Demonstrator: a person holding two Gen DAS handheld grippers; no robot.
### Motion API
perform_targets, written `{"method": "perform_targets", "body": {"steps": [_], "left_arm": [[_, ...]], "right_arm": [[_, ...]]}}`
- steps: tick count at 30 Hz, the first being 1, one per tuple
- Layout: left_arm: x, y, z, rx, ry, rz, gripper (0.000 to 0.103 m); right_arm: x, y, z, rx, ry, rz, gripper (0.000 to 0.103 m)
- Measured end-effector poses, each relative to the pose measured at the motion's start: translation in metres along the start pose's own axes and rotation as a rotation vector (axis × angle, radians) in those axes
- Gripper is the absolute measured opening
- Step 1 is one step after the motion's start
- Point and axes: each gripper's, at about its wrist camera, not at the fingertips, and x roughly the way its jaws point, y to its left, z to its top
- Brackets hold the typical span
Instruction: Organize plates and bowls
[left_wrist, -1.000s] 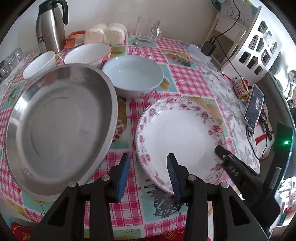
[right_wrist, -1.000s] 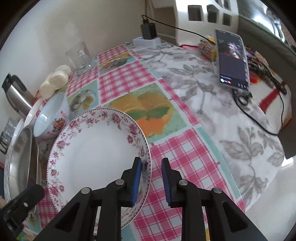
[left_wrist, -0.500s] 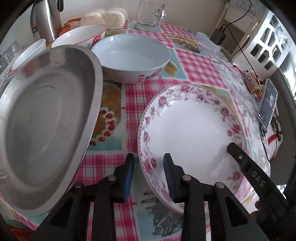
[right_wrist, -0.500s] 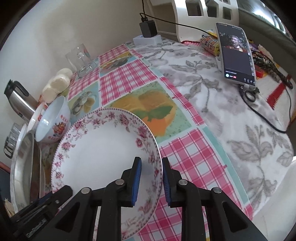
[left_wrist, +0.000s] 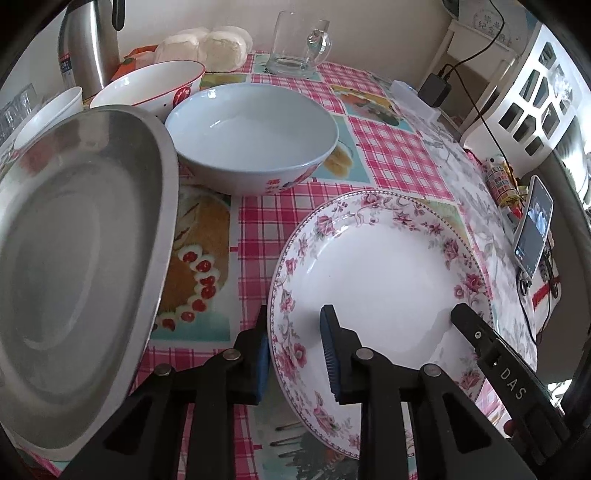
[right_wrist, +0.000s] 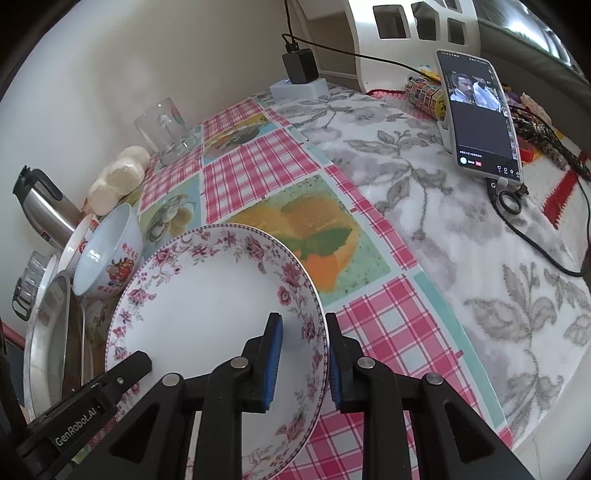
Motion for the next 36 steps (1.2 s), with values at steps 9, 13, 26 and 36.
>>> {"method": "perform_targets", "body": {"steps": [9, 13, 26, 36], "left_arm": [[-0.023, -0.006, 0.007, 0.017, -0.074, -0.072, 0.023], [-0.026, -0.002, 0.012, -0.009, -0.081, -0.107, 0.023], [-0.067, 0.005, 0.026, -0.029, -0.179, -0.180, 0.023], [-0.085, 0.040, 0.038, -0.058, -0.206, -0.184, 0.023]], "right_arm": [[-0.032, 0.002, 0.008, -0.018, -0.093, -0.015, 0.024], [-0.036, 0.004, 0.009, -0.023, -0.103, -0.010, 0.024], [-0.076, 0.023, 0.015, -0.039, -0.240, 0.012, 0.024], [-0.083, 0.058, 0.014, -0.051, -0.259, 0.048, 0.024]]}}
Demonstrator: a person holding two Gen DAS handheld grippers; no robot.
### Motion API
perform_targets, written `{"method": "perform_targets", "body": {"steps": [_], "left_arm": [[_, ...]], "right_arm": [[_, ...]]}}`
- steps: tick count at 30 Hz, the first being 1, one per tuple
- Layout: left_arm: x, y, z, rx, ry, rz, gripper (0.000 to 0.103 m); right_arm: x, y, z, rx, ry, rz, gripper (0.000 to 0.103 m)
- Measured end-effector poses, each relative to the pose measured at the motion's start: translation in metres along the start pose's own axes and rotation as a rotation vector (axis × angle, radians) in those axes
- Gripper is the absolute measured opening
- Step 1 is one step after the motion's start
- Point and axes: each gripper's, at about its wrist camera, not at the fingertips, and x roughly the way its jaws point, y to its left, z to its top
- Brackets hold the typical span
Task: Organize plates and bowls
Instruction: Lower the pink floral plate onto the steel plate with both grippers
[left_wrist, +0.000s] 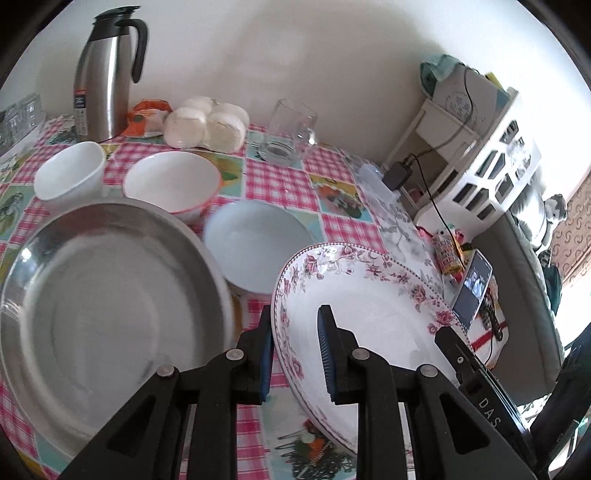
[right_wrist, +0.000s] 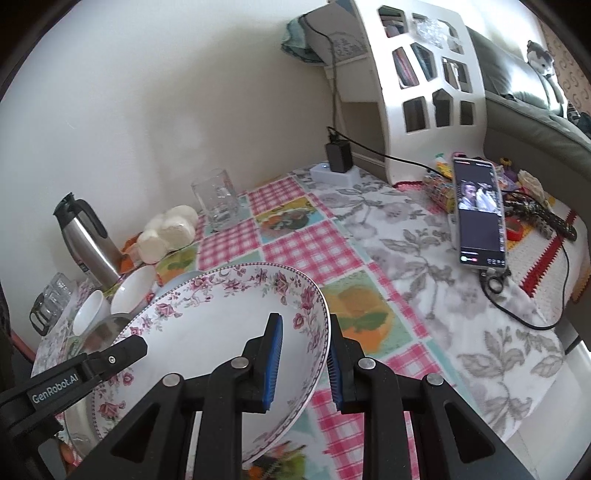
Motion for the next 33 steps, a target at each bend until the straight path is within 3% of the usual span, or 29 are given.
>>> {"method": "perform_targets", "body": {"steps": [20, 27, 33], "left_arm": [[-0.048, 0.135, 0.027, -0.129, -0.060, 0.106, 0.023], [-0.051, 0.174, 0.025, -0.154, -0.048, 0.162, 0.023], [-0.042, 0.191, 0.022, -0.169, -0.004, 0.176, 0.023]], "right_arm": [[0.024, 0.141, -0.032, -0.147, 0.072, 0.126, 0.024], [0.040, 0.180, -0.055, -0.209, 0.127, 0.147, 0.024], [0.055, 0.191, -0.064, -0.221, 0.166, 0.143, 0.024]]}}
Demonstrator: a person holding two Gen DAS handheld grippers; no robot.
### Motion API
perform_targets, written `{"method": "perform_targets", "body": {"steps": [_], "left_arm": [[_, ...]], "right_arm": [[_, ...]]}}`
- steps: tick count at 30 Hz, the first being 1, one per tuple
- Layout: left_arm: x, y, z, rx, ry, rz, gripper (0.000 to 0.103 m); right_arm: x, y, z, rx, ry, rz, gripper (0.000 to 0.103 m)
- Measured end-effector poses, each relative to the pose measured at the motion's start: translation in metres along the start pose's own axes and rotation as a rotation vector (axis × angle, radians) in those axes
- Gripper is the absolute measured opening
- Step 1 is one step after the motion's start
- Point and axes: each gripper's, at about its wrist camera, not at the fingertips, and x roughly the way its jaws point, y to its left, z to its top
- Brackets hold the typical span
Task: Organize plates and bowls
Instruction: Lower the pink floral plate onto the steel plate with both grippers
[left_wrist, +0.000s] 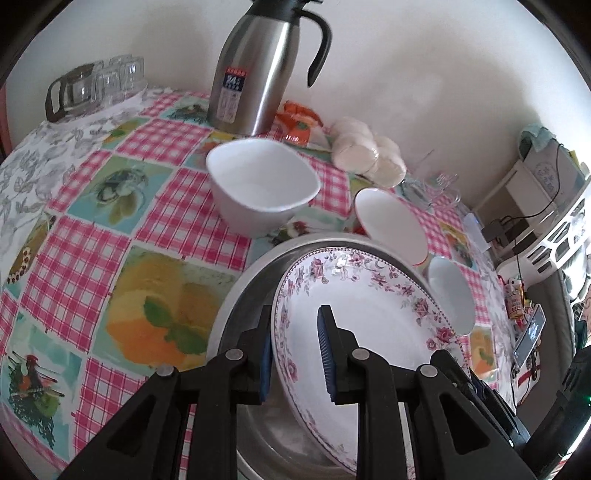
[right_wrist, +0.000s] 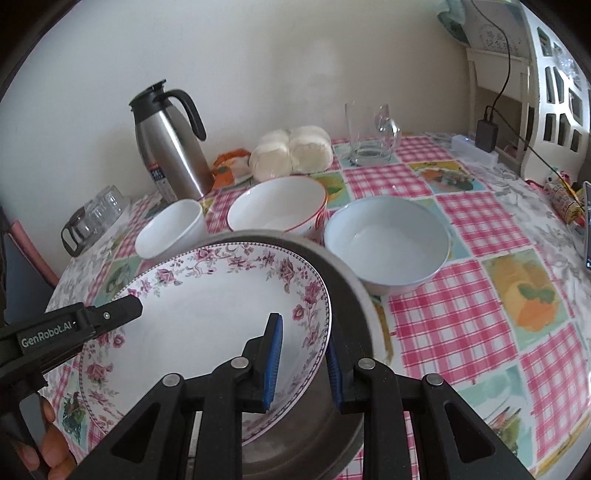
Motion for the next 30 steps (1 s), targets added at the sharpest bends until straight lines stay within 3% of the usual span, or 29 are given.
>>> {"method": "perform_targets", "body": {"steps": [11, 30], "left_arm": [[0.027, 0.006, -0.010, -0.050, 0.137, 0.022, 0.023], [0.019, 0.013, -0.019, -0.124, 0.196, 0.080, 0.023]], "right_arm": [[0.021, -0.006, -0.010, 0.005, 0.084, -0.031, 0.024], [0.021, 0.002, -0.012, -0.100, 0.115, -0.058, 0.024]]}}
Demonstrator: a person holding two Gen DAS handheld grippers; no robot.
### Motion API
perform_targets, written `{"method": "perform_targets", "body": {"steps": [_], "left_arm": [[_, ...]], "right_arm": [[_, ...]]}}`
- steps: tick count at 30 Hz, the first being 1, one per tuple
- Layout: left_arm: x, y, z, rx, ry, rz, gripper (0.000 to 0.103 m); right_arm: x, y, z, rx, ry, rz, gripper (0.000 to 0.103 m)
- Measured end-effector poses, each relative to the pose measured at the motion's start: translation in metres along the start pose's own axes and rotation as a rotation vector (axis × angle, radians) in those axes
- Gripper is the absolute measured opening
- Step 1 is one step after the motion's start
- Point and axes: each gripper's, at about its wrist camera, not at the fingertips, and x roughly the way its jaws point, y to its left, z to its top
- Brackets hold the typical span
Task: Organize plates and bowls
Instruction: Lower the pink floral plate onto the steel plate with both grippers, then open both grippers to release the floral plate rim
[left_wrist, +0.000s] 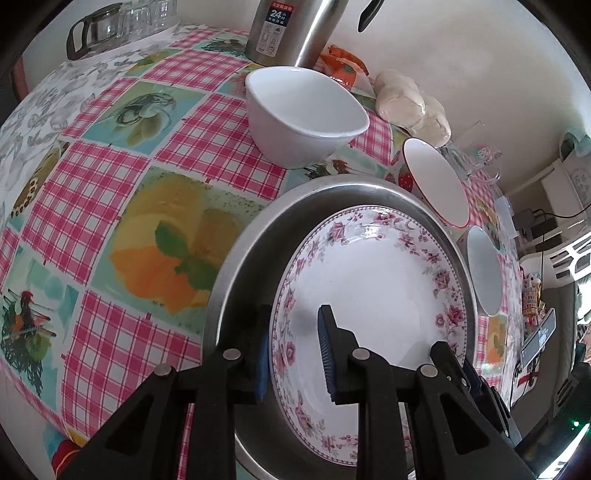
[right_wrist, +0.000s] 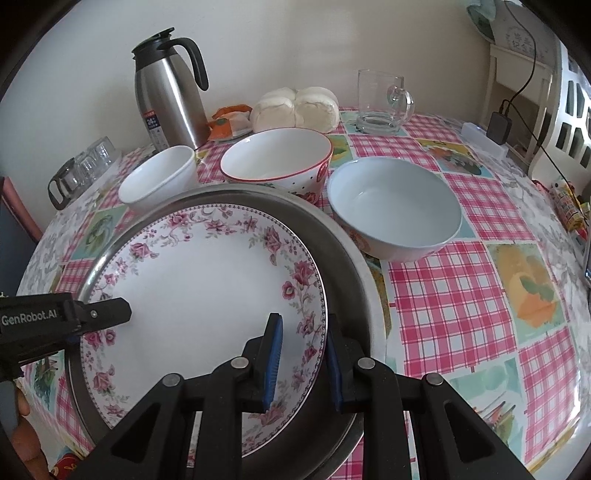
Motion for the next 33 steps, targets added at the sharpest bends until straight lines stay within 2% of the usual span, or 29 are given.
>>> {"method": "perform_targets", "body": {"steps": [4, 9, 18, 20, 22, 23, 25, 26, 29, 30, 33], "left_arm": [[0.002, -0.007, -0.001, 0.040, 0.008, 0.032, 0.024], [0.003, -0.005, 0.000, 0.024, 0.025, 0.018, 0.024], [-0.019, -0.016, 0.001, 0.056, -0.061, 0.071, 0.030], [-0.022, -0.018, 0.000, 0.070, -0.078, 0.088, 0.035], [-0.025, -0.021, 0.000, 0.081, -0.096, 0.103, 0.048], [-0.026, -0.023, 0.000, 0.083, -0.101, 0.109, 0.050], [-0.027, -0.023, -0.001, 0.083, -0.108, 0.127, 0.058], [-0.028, -0.024, -0.001, 0.084, -0.109, 0.129, 0.059], [-0.027, -0.024, -0.001, 0.091, -0.119, 0.161, 0.069], [-0.027, -0.024, -0.001, 0.091, -0.122, 0.176, 0.072], [-0.027, -0.024, -0.001, 0.088, -0.125, 0.181, 0.076]], "right_arm": [[-0.001, -0.002, 0.000, 0.012, -0.004, 0.005, 0.024], [-0.007, -0.002, 0.001, 0.003, -0.029, -0.016, 0.024], [-0.023, -0.011, 0.006, 0.014, -0.090, -0.038, 0.025], [-0.025, -0.012, 0.006, 0.018, -0.097, -0.042, 0.025], [-0.027, -0.014, 0.006, 0.027, -0.104, -0.032, 0.025], [-0.027, -0.015, 0.006, 0.028, -0.106, -0.030, 0.027], [-0.029, -0.016, 0.006, 0.031, -0.115, -0.039, 0.045], [-0.029, -0.017, 0.005, 0.033, -0.120, -0.040, 0.058], [-0.031, -0.019, 0.005, 0.038, -0.128, -0.048, 0.065], [-0.030, -0.020, 0.005, 0.040, -0.130, -0.052, 0.072], [-0.030, -0.023, 0.004, 0.044, -0.133, -0.050, 0.083]]}}
